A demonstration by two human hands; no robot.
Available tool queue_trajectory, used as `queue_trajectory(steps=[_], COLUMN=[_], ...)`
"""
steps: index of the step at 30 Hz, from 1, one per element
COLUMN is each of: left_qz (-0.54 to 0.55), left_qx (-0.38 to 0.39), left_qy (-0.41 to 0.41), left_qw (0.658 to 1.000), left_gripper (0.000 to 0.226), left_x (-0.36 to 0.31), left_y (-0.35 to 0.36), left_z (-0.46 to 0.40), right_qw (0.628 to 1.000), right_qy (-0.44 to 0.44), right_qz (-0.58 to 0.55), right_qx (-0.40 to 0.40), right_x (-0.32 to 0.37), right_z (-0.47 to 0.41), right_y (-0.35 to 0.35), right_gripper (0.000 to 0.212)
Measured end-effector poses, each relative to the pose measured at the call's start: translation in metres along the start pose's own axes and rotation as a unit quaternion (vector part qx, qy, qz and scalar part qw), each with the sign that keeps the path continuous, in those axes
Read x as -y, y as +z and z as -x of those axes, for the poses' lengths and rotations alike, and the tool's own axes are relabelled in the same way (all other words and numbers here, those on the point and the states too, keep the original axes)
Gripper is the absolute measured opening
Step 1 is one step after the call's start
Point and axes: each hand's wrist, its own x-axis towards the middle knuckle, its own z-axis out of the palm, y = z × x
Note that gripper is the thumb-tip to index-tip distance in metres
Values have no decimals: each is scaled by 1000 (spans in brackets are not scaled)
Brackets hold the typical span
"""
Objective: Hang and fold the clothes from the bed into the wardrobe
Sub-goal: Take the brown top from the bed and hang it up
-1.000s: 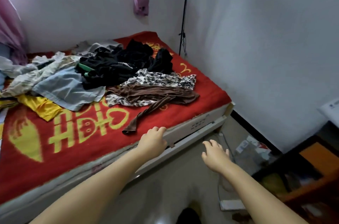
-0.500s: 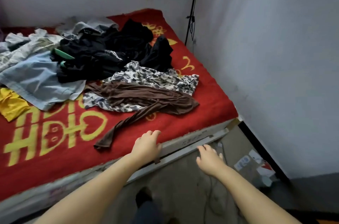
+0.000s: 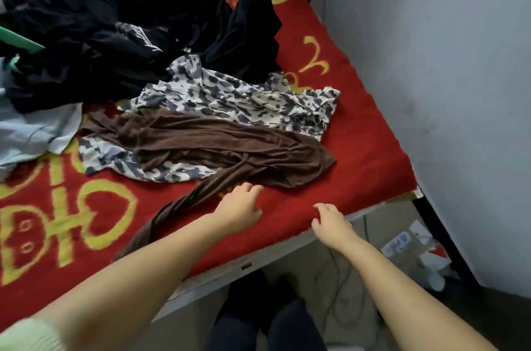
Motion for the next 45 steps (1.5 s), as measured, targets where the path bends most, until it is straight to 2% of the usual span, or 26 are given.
queue_trajectory(steps=[6, 10, 12, 14, 16, 18, 19, 20, 22, 25, 27, 30, 32, 35, 39, 42, 45], left_qz=[-90, -166, -169, -157, -121, -82, -65, -50, -24, 30, 81, 140, 174, 236, 316, 394, 493], left_qx=[-53, -67, -76, -93, -130, -147, -145, -141, -142, -160, -182, -225, -268, -344, -442, -497, -550], left_qy=[42, 34, 14, 7, 12, 10, 6, 1, -10, -42, -66, -80, -97, -116, -137, -154, -177], left_qw=[994, 983, 983, 983, 984, 986, 987, 989, 990, 986, 978, 961, 943, 901, 828, 757, 650], left_gripper=[68, 86, 86, 70, 44, 30, 28, 26, 17, 15, 18, 15, 16, 20, 26, 32, 34], left_x=[18, 34, 45, 51, 51, 48, 46, 44, 41, 42, 43, 40, 33, 22, 11, 7, 10], left_y=[17, 36, 43, 48, 49, 44, 41, 36, 23, -2, -25, -64, -92, -124, -153, -158, -150], left_z=[-102, -150, -168, -178, -187, -193, -194, -192, -184, -158, -131, -87, -51, -4, 75, 138, 210], right_qw=[996, 981, 979, 982, 980, 977, 981, 988, 995, 960, 930, 878, 844, 816, 778, 753, 731], right_qy=[-11, -43, -39, -22, -16, -23, -30, -42, -67, -128, -165, -194, -184, -182, -262, -308, -348], right_qz=[-28, 6, 20, 28, 56, 100, 105, 82, -57, -242, -327, -438, -501, -538, -544, -530, -483], right_qx=[-84, -188, -197, -185, -190, -187, -162, -125, -50, -54, -42, 16, 55, 109, 176, 238, 334], right_x=[9, 7, 0, -7, -10, -10, -8, -6, 1, 14, 29, 54, 78, 111, 161, 197, 226], right_z=[-106, -164, -187, -201, -213, -221, -223, -223, -215, -189, -164, -122, -90, -54, 5, 57, 113], right_y=[-16, -15, -10, -5, -5, -13, -18, -25, -38, -59, -79, -110, -136, -174, -206, -208, -196], right_gripper=[56, 69, 78, 85, 86, 73, 61, 49, 31, 6, 4, 12, 14, 12, 16, 22, 28])
